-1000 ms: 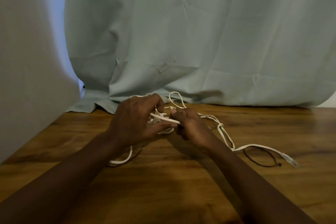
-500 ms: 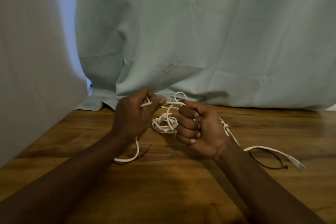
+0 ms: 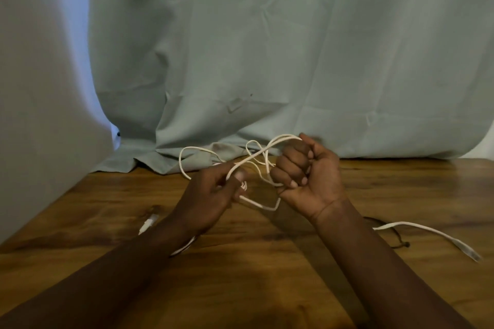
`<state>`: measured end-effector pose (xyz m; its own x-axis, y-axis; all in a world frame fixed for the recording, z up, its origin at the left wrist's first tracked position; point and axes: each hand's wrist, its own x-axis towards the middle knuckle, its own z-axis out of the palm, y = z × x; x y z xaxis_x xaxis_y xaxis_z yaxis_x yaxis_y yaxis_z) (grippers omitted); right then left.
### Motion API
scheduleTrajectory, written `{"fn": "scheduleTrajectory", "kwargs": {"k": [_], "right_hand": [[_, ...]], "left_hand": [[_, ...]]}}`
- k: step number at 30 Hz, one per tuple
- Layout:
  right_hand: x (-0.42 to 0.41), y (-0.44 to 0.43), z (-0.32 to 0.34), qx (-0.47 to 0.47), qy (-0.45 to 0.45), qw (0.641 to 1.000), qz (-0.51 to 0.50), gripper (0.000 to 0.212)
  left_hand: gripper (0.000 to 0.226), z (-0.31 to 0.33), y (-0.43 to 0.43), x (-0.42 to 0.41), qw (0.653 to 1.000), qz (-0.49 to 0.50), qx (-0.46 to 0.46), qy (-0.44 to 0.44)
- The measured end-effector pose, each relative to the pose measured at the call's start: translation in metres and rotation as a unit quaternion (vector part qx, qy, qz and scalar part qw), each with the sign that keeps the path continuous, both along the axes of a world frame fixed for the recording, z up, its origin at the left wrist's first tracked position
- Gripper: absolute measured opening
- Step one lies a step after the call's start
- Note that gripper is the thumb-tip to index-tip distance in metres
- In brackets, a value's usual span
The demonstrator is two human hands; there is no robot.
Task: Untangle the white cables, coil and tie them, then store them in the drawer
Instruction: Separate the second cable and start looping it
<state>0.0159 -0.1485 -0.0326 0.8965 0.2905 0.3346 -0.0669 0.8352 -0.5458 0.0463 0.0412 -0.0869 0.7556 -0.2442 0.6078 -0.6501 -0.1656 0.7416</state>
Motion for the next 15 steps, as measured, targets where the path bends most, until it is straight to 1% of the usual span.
{"fn": "scheduleTrajectory", "kwargs": {"k": [1, 3, 5, 7, 8, 10, 12, 15], "right_hand": [[0.001, -0.002, 0.000, -0.017, 0.006, 1.000, -0.015, 0.046], [0.003, 0.000, -0.004, -0.074, 0.022, 0.996, -0.034, 0.049], [0.005, 0.005, -0.011, -0.139, 0.032, 0.990, -0.023, 0.049], [0.005, 0.011, -0.015, -0.186, 0.031, 0.982, 0.003, 0.047], [0.004, 0.013, -0.015, -0.197, 0.029, 0.980, 0.017, 0.046], [0.002, 0.015, -0.014, -0.202, 0.028, 0.978, 0.036, 0.045], [0.000, 0.015, -0.012, -0.201, 0.026, 0.978, 0.052, 0.045], [-0.003, 0.016, -0.013, -0.189, 0.006, 0.977, 0.101, 0.044]], "left_hand": [[0.015, 0.002, 0.001, 0.003, 0.998, -0.004, -0.052, 0.020], [0.011, 0.008, 0.003, 0.009, 0.988, 0.026, -0.147, 0.024], [0.006, 0.014, 0.002, 0.010, 0.977, 0.102, -0.187, 0.004], [0.002, 0.016, 0.001, 0.008, 0.962, 0.193, -0.191, -0.031], [0.003, 0.016, 0.003, 0.007, 0.956, 0.228, -0.175, -0.052], [0.008, 0.014, 0.009, 0.007, 0.955, 0.263, -0.100, -0.093], [0.012, 0.010, 0.014, 0.010, 0.952, 0.280, -0.018, -0.126], [0.012, 0.007, 0.017, 0.009, 0.947, 0.269, 0.047, -0.169]]}}
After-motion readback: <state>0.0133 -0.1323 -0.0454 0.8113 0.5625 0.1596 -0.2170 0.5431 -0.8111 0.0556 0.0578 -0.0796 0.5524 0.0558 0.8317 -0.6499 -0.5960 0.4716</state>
